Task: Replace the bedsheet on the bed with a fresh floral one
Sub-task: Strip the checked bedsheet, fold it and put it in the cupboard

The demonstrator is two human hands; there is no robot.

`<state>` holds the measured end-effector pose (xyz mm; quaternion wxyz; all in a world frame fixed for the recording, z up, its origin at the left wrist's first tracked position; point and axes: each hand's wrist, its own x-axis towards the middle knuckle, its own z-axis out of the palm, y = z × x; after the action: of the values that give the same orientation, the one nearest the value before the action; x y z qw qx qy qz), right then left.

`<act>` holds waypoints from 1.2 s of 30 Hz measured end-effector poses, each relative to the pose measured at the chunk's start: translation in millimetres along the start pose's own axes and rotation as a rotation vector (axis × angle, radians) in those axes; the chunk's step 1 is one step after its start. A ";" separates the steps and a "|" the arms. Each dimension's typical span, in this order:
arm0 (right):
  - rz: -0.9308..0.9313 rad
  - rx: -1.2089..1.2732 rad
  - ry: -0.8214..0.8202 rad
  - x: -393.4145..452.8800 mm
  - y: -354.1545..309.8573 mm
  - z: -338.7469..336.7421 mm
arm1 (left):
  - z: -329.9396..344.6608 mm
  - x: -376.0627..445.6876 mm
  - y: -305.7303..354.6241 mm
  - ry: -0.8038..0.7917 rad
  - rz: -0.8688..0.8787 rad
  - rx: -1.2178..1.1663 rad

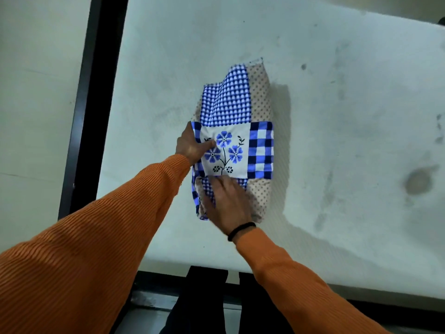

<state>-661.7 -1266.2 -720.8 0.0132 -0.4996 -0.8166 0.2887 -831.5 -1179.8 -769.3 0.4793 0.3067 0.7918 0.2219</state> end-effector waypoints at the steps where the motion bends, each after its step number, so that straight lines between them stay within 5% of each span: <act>1: -0.050 -0.075 0.148 4.2 8.0 -1.2 | -1.0 4.9 -0.4 -0.018 -0.008 -0.006; 3: -0.029 -0.195 0.257 18.3 30.3 -8.3 | -1.1 11.6 2.7 -0.084 0.013 -0.057; 7: 0.119 -0.325 0.006 47.0 88.3 -10.7 | 8.3 32.2 21.5 -0.213 0.045 -0.348; 11: 0.095 -0.349 -0.247 65.2 129.0 4.3 | 15.4 66.5 49.0 -0.080 -0.053 -0.489; 15: 0.082 -0.385 -0.180 54.2 123.4 8.0 | -1.2 106.8 69.4 0.076 -0.022 -0.372; 20: -0.092 -0.320 -0.166 -8.4 126.7 7.3 | -18.4 114.0 59.1 0.104 -0.046 -0.527; 24: -0.188 -0.449 -0.302 -45.4 140.9 12.3 | -3.8 80.1 62.3 0.376 0.647 0.051; 27: -0.175 -0.434 -0.262 -47.3 148.1 13.3 | 34.2 30.8 57.9 0.087 1.004 0.625; 30: -0.212 -0.431 -0.160 -38.4 153.6 6.3 | 65.9 7.6 9.1 -0.208 1.060 0.973; 36: -0.361 -0.206 0.057 -7.6 144.7 -46.1 | 47.4 33.4 -31.7 -0.376 0.932 0.965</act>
<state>-526.7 -1203.0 -750.5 0.0368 -0.3516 -0.9175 0.1825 -809.5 -1176.4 -831.5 0.2732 0.8266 0.4912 -0.0293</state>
